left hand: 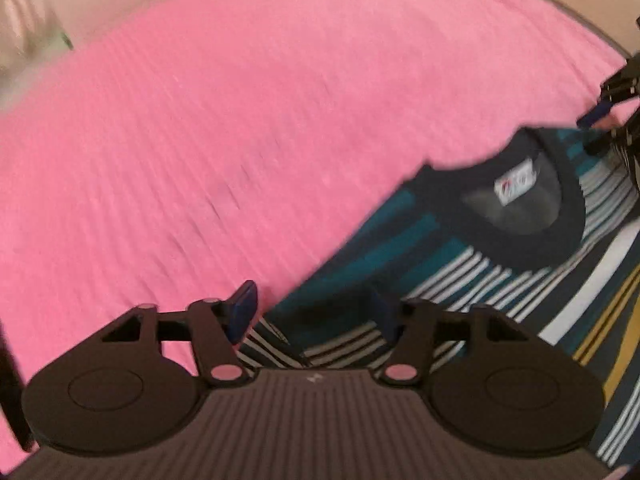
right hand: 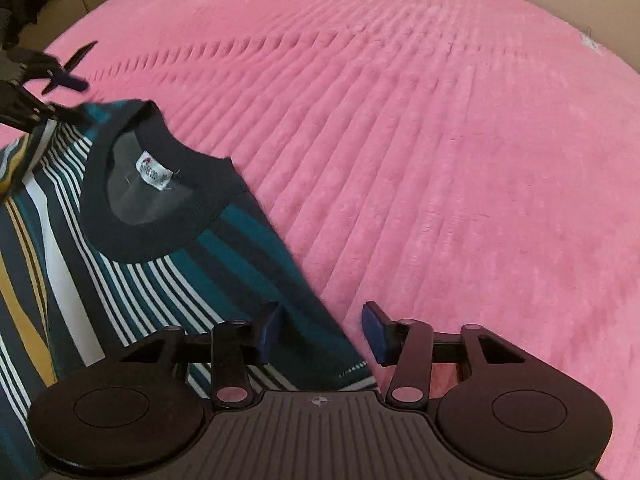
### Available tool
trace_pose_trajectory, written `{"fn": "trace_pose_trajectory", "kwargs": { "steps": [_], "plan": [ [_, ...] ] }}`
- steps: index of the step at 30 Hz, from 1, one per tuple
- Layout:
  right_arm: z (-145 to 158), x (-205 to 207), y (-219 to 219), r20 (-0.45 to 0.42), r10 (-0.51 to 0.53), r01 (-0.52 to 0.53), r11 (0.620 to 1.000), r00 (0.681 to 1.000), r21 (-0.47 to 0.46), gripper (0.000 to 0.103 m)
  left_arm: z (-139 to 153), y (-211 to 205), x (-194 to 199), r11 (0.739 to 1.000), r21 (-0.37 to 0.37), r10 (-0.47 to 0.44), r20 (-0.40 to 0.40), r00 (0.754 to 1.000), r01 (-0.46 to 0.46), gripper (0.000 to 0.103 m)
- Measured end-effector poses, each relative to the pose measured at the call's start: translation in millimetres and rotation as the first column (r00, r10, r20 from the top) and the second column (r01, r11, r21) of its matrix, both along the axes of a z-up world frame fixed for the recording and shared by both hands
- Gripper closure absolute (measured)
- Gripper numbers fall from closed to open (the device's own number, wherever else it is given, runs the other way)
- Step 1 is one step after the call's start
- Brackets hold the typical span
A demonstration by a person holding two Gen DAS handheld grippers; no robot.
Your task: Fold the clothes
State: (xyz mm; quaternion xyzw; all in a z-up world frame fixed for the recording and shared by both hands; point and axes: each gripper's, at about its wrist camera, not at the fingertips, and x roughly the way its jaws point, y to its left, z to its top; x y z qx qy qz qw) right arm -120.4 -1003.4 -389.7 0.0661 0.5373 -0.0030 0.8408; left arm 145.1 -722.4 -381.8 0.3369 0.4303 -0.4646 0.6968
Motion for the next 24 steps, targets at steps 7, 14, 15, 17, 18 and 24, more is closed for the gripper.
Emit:
{"fn": "trace_pose_trajectory", "kwargs": {
  "steps": [7,14,15,17,18,24],
  "plan": [
    [42.1,4.6,4.2,0.046,0.028,-0.023,0.993,0.999,-0.117,0.101,13.6,-5.4,4.9,0.999,0.015,-0.041,0.031,0.999,0.040,0.100],
    [31.9,47.8,-15.8,0.065,-0.012,0.022,0.987,0.998,-0.156,0.100,5.0,5.5,14.5,0.995,-0.041,0.098,0.076,0.992,-0.095,0.097],
    [26.5,45.8,-13.8,0.070,-0.036,0.047,0.986,0.997,-0.160,0.089,1.0,7.3,11.4,0.994,-0.038,0.103,0.077,0.992,-0.100,0.096],
    [21.8,37.5,-10.6,0.097,-0.104,0.119,0.979,0.990,-0.163,0.051,1.2,14.4,6.3,0.992,-0.046,0.118,0.085,0.989,-0.114,0.093],
    [24.0,29.9,-10.3,0.120,-0.135,0.154,0.975,0.984,-0.162,0.039,3.6,19.0,4.0,0.991,-0.053,0.126,0.090,0.988,-0.122,0.092],
    [53.0,-77.3,-7.1,0.221,-0.410,0.417,0.909,0.885,0.015,0.039,27.9,58.0,-26.9,0.981,-0.091,0.179,0.092,0.980,-0.171,0.084]
  ]
}}
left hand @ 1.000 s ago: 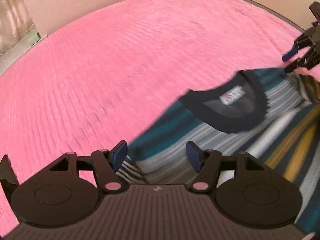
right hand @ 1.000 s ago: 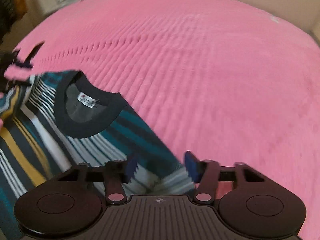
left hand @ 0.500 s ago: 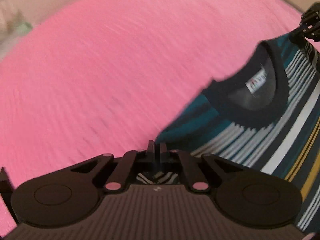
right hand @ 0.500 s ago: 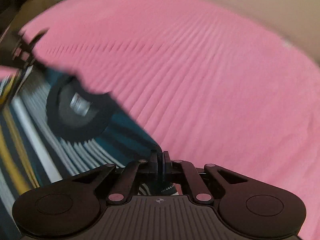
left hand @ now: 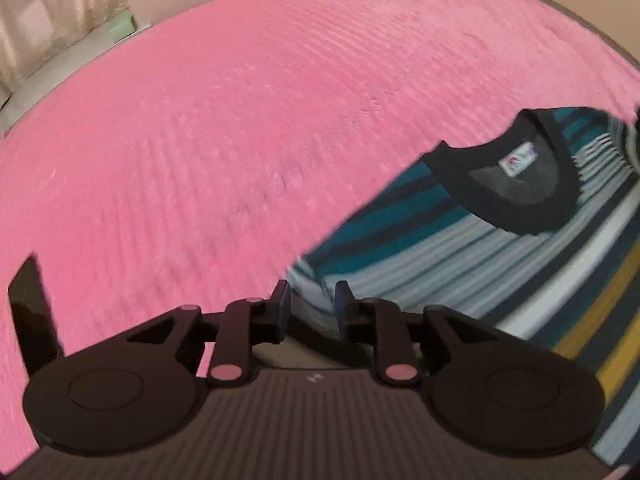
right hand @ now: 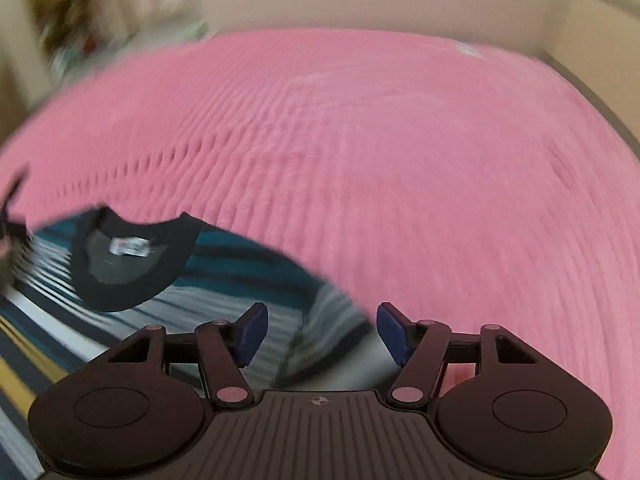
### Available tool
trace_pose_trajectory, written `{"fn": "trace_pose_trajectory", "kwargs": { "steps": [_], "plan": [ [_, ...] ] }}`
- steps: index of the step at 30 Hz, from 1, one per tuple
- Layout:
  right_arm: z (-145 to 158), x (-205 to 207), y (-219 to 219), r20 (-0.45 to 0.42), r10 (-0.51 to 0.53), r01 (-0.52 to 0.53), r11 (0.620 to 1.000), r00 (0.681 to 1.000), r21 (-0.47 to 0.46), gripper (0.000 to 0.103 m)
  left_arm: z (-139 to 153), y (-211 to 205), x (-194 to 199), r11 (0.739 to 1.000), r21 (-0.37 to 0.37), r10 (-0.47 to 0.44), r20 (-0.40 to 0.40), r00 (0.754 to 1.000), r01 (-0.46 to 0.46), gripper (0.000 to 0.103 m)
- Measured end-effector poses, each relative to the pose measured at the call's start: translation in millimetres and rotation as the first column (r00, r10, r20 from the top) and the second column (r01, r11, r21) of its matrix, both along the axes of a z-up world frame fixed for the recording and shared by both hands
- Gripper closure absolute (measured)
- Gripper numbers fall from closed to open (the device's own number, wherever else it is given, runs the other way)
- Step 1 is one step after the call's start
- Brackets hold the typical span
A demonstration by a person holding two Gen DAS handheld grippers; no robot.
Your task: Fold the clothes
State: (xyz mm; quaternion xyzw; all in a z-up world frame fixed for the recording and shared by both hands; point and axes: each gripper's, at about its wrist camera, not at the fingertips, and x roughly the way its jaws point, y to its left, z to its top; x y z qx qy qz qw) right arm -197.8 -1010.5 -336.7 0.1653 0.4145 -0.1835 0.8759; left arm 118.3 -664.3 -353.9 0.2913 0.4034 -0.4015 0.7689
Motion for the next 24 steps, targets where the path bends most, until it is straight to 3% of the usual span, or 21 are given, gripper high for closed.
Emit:
{"fn": "trace_pose_trajectory", "kwargs": {
  "steps": [4,8,12,18,21,23,24],
  "plan": [
    [-10.0,-97.5,22.0,-0.053,-0.163,0.168,0.979,0.985,0.117,0.039,8.3,23.0,-45.3,0.999,0.030,-0.036,-0.031,0.999,0.037,0.081],
    [-35.1,-201.1,28.0,-0.149,-0.329,0.355,0.908,0.933,0.222,0.039,2.8,44.8,-99.5,0.991,0.095,-0.085,-0.100,0.991,0.094,0.080],
    [-28.4,-288.0,15.1,-0.174,-0.499,0.521,0.846,0.849,0.117,0.039,3.2,56.0,-146.0,0.981,0.138,-0.114,-0.144,0.983,0.134,0.079],
    [-11.6,-372.1,-0.1,-0.192,-0.652,0.659,0.751,0.734,-0.032,0.039,12.5,35.7,-201.5,0.968,0.147,-0.173,-0.192,0.966,0.202,0.075],
    [-19.6,-403.2,-3.7,-0.189,-0.689,0.702,0.712,0.699,0.002,0.039,13.1,16.0,-222.2,0.957,0.153,-0.212,-0.207,0.955,0.245,0.074],
    [-26.6,-413.5,-2.1,-0.188,-0.689,0.706,0.708,0.700,0.031,0.040,12.3,2.5,-233.3,0.948,0.160,-0.240,-0.212,0.947,0.276,0.073],
    [-28.7,-417.0,-1.2,-0.182,-0.687,0.704,0.709,0.703,0.042,0.052,11.8,-4.1,-239.1,0.942,0.165,-0.254,-0.210,0.944,0.291,0.073]
  ]
}}
